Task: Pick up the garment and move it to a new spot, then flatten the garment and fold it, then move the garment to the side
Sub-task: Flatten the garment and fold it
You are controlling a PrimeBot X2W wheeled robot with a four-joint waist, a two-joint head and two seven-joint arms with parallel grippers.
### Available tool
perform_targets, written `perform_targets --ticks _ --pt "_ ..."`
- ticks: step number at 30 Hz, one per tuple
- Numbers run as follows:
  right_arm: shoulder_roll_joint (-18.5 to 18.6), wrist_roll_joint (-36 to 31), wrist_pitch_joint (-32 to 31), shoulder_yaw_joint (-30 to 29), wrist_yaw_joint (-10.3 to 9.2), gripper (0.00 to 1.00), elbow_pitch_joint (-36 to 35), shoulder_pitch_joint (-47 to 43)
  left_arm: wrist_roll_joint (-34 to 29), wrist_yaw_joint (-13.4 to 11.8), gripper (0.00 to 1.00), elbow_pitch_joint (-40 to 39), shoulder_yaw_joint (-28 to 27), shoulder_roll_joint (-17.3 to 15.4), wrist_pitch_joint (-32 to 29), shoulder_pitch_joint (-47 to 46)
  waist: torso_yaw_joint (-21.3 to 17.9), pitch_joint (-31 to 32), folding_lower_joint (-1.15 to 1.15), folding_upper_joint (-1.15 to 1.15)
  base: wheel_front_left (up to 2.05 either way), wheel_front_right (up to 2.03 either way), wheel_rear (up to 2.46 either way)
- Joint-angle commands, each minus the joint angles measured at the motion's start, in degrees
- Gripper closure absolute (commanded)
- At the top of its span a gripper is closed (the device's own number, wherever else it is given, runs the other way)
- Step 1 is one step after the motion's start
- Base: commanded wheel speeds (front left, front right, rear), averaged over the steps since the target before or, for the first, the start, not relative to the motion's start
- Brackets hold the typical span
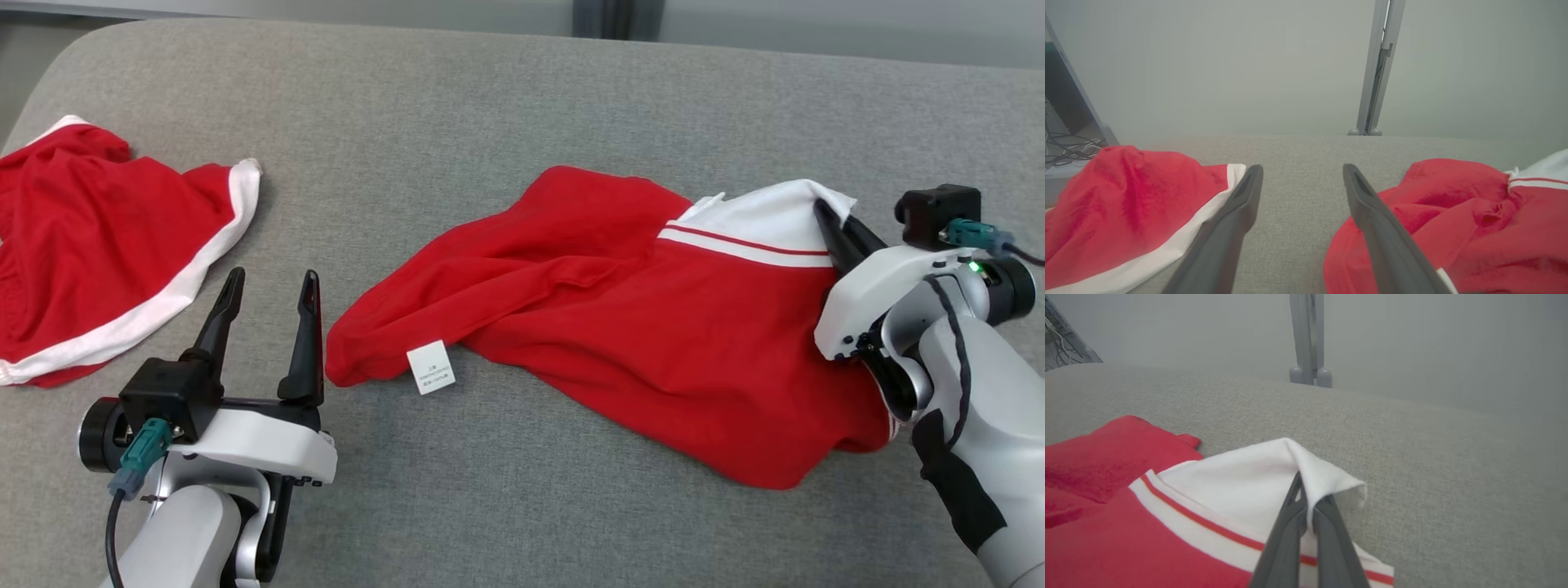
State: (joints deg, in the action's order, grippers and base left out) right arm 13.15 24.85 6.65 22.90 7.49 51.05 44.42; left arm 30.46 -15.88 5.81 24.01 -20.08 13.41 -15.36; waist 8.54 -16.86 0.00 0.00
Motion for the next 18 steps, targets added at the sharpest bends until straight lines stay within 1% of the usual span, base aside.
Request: perform_targets --ticks 1,5,8,9,11,13,15,17,18 --pt "1.0 -1.0 1.6 1.3 0.01 1.0 -1.0 -0.5 0.2 -0.2 0.0 0.1 -0.4 -0.2 0.3 0.1 -0.6 0.3 0.0 0.0 0.0 0.0 0.0" --pt "3.7 -5.9 5.8 5.2 0.01 1.0 -5.1 -3.6 0.4 -0.3 0.0 0.4 -0.8 -0.6 0.5 0.8 -1.8 1.3 0.0 0.0 0.0 0.0 0.0" --pt "5.8 -12.4 7.3 6.9 0.01 1.0 -9.8 -6.9 0.8 -0.7 0.0 0.2 -1.3 -1.1 0.5 1.5 -2.8 2.0 0.0 0.0 0.0 0.0 0.0" --pt "6.5 -15.2 7.7 7.6 0.01 1.0 -12.0 -8.3 0.8 -0.8 0.0 0.1 -1.5 -1.3 0.5 1.9 -3.2 2.2 0.0 0.0 0.0 0.0 0.0" --pt "7.5 -18.7 8.0 7.8 0.01 1.0 -16.3 -11.7 0.9 -0.9 0.0 -0.2 -1.5 -1.6 0.4 2.3 -3.8 2.6 0.0 0.0 0.0 0.0 0.0" --pt "8.2 -21.0 8.2 8.3 0.01 1.0 -20.8 -15.7 1.1 -1.1 0.0 -0.6 -1.6 -1.8 0.2 2.5 -4.4 3.0 0.0 0.0 0.0 0.0 0.0" --pt "9.2 -22.1 8.2 7.5 0.0 1.0 -24.7 -19.3 1.1 -1.3 0.0 -0.7 -1.5 -1.9 -0.1 3.1 -4.7 3.6 0.0 0.0 0.0 0.0 0.0" --pt "10.1 -22.7 7.3 7.0 0.0 1.0 -27.4 -23.2 1.2 -1.5 0.0 -0.8 -1.4 -2.0 -0.1 3.4 -5.1 4.0 0.0 0.0 0.0 0.0 0.0" --pt "10.1 -22.7 7.3 7.0 0.0 1.0 -27.4 -23.2 1.2 -1.5 0.0 -0.8 -1.4 -2.0 -0.1 3.4 -5.1 4.0 0.0 0.0 0.0 0.0 0.0"
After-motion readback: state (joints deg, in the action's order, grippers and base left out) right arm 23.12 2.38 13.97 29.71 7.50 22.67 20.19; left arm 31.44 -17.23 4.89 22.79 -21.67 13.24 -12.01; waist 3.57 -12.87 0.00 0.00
